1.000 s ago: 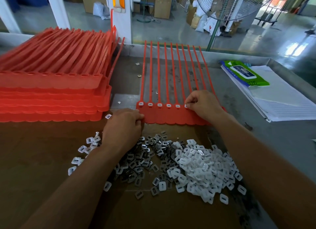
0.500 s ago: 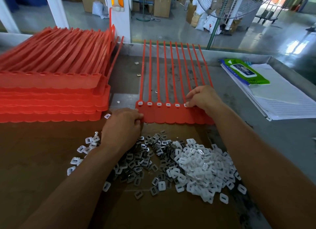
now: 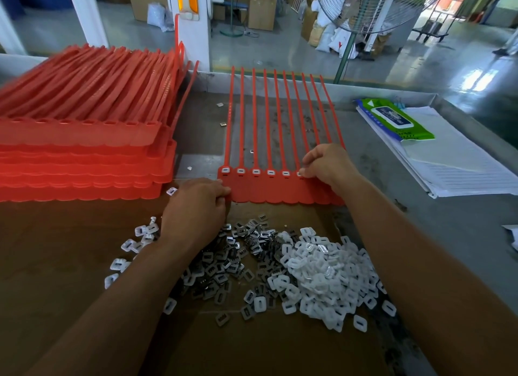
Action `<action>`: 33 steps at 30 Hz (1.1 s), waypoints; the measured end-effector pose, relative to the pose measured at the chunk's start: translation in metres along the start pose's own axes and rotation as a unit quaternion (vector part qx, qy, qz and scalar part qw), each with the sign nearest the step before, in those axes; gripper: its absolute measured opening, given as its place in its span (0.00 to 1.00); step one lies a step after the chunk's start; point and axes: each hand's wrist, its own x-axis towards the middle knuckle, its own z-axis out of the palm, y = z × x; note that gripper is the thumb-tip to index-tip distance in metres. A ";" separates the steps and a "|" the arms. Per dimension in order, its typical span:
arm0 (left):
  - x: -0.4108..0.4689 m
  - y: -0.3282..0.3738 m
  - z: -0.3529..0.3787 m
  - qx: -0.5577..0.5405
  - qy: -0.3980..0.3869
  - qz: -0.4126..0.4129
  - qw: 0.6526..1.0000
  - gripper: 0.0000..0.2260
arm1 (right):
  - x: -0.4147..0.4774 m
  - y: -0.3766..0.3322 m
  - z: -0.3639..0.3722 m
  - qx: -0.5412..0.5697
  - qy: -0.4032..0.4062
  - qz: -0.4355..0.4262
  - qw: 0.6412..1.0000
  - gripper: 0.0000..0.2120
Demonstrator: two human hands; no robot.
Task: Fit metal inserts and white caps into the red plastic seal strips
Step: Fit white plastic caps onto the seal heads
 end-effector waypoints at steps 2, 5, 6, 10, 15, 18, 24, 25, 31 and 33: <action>0.000 0.000 0.000 -0.001 0.000 -0.001 1.000 0.13 | -0.002 0.004 0.000 0.014 -0.001 -0.005 1.000 0.12; 0.000 0.000 0.000 0.001 0.000 0.004 1.000 0.13 | -0.005 0.008 -0.004 0.037 -0.010 -0.020 0.999 0.09; 0.000 0.000 0.000 0.001 0.001 0.004 1.000 0.13 | -0.007 0.009 -0.006 0.055 -0.015 -0.025 0.998 0.08; 0.000 0.000 -0.001 0.005 -0.002 0.004 1.000 0.13 | -0.020 0.007 -0.014 0.071 -0.026 -0.068 0.995 0.06; 0.000 0.000 -0.001 0.007 0.000 0.000 1.000 0.13 | -0.050 -0.005 -0.020 -0.035 -0.129 -0.142 0.981 0.07; 0.000 0.000 -0.001 0.007 0.000 -0.003 1.000 0.13 | -0.069 -0.011 -0.021 -0.072 -0.218 -0.163 0.959 0.08; 0.000 -0.001 0.000 0.010 -0.003 0.000 1.000 0.13 | -0.087 -0.010 -0.015 -0.077 -0.285 -0.181 0.938 0.08; 0.000 -0.001 0.000 0.011 -0.003 0.000 1.000 0.13 | -0.088 -0.010 -0.014 -0.074 -0.290 -0.186 0.936 0.09; 0.000 -0.001 0.000 0.007 -0.002 -0.005 1.000 0.13 | -0.091 -0.012 -0.007 -0.099 -0.308 -0.187 0.927 0.12; 0.000 -0.002 0.001 0.006 -0.001 -0.007 1.000 0.13 | -0.091 -0.012 -0.006 -0.093 -0.304 -0.182 0.931 0.14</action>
